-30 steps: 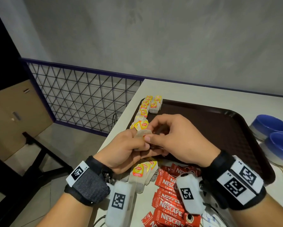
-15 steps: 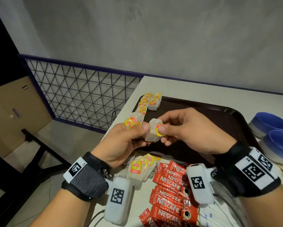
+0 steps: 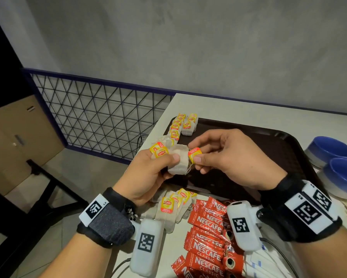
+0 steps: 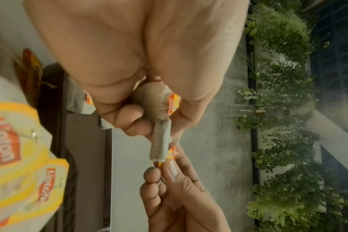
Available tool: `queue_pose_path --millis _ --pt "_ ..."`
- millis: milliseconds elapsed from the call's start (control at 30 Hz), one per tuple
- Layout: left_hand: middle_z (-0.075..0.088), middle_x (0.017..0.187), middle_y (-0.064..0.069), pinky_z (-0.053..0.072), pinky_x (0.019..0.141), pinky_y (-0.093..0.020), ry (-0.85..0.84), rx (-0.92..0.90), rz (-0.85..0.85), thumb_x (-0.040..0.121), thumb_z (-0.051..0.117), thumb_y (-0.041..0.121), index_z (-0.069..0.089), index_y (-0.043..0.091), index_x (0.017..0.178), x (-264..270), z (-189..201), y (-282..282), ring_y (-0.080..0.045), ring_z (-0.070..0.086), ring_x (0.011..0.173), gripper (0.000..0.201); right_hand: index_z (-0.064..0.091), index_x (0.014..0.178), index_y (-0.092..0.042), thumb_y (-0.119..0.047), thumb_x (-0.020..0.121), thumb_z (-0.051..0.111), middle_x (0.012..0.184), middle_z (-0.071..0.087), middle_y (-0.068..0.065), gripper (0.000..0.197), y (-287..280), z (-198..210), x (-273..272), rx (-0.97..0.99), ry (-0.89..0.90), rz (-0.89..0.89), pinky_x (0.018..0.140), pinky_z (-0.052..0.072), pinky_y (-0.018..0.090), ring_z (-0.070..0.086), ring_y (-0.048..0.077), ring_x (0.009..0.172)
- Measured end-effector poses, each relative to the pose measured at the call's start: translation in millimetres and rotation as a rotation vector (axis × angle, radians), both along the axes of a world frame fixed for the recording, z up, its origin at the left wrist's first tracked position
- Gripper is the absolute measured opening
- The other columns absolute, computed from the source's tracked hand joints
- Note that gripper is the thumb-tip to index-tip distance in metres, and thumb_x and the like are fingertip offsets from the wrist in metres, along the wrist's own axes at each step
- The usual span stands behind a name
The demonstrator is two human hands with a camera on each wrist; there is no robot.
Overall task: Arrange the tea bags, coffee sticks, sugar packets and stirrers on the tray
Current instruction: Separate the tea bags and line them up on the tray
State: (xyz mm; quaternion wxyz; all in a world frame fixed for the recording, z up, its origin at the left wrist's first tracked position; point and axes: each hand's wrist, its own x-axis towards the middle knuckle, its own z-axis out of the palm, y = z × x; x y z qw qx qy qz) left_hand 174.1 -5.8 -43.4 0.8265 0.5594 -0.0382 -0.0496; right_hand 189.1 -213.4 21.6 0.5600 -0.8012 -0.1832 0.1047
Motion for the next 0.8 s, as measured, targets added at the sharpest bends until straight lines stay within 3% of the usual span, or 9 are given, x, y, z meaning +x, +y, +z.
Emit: queue_pose_path --millis 167,233,267,367,433,567,700,800 --pt "0.068 0.084 -0.010 0.041 0.052 -0.020 0.017 -0.026 0.044 0.092 0.063 0.000 0.068 0.000 0.093 1.5 -0.4 1.6 -0.011 0.060 0.069 0.005 0.077 0.102 -0.013 -0.005 0.095 0.071 0.086 0.078 0.015 0.012 -4.1 3.5 1.6 0.039 -0.007 -0.081 0.067 0.061 0.027 0.075 0.022 0.074" --pt "0.070 0.083 -0.007 0.041 0.052 -0.020 0.021 -0.028 0.048 0.095 0.059 -0.002 0.068 0.001 0.095 1.8 -0.8 2.1 -0.011 0.061 0.069 0.009 0.078 0.101 -0.013 -0.006 0.095 0.071 0.086 0.078 0.014 0.012 -4.9 3.6 2.4 0.045 -0.010 -0.100 0.068 0.061 0.029 0.074 0.023 0.073" --pt "0.070 0.083 -0.007 0.041 0.052 -0.020 0.019 -0.027 0.047 0.093 0.062 0.000 0.068 0.000 0.098 1.8 -0.2 2.3 -0.010 0.062 0.070 0.008 0.079 0.101 -0.013 -0.006 0.095 0.071 0.085 0.078 0.013 0.012 -4.8 3.5 2.5 0.043 -0.014 -0.098 0.069 0.061 0.030 0.073 0.022 0.072" --pt "0.070 0.088 -0.008 0.042 0.053 -0.020 0.007 -0.019 0.041 0.083 0.067 0.010 0.070 -0.003 0.108 0.3 0.7 0.9 -0.010 0.061 0.071 0.028 0.080 0.099 -0.014 -0.006 0.094 0.072 0.084 0.078 0.011 0.012 -2.0 1.8 1.7 0.034 -0.018 -0.069 0.068 0.061 0.031 0.071 0.020 0.069" --pt "0.070 0.095 -0.013 0.044 0.055 -0.020 0.004 -0.006 0.034 0.084 0.072 0.010 0.070 -0.006 0.111 -0.9 1.8 0.4 -0.012 0.063 0.076 0.032 0.081 0.099 -0.015 -0.007 0.094 0.072 0.086 0.078 0.010 0.012 0.1 1.5 0.2 0.014 -0.029 -0.046 0.068 0.061 0.029 0.072 0.021 0.071" --pt "0.071 0.113 -0.024 0.057 0.076 -0.027 -0.010 0.001 0.014 0.087 0.068 0.015 0.064 -0.010 0.118 -2.8 4.1 -2.3 -0.025 0.070 0.099 0.040 0.081 0.101 -0.017 -0.009 0.092 0.075 0.089 0.080 0.005 0.014 0.4 3.4 -2.5 -0.031 -0.050 -0.009 0.069 0.061 0.026 0.076 0.023 0.078" --pt "0.073 0.091 -0.011 0.057 0.070 -0.026 -0.037 -0.017 0.054 0.094 0.061 0.009 0.066 0.001 0.104 -2.3 6.2 -1.9 -0.019 0.071 0.084 0.014 0.080 0.101 -0.013 -0.005 0.090 0.076 0.084 0.078 0.010 0.014 -2.0 6.2 -2.8 -0.020 -0.056 -0.037 0.064 0.060 0.023 0.074 0.019 0.071" --pt "0.070 0.082 -0.006 0.056 0.066 -0.025 -0.066 -0.038 0.069 0.095 0.059 0.007 0.064 0.005 0.097 -1.8 7.6 -1.1 -0.015 0.069 0.076 0.006 0.079 0.102 -0.011 -0.002 0.090 0.075 0.082 0.076 0.013 0.016 -3.1 6.8 -2.5 -0.009 -0.041 -0.078 0.062 0.059 0.020 0.072 0.016 0.066"
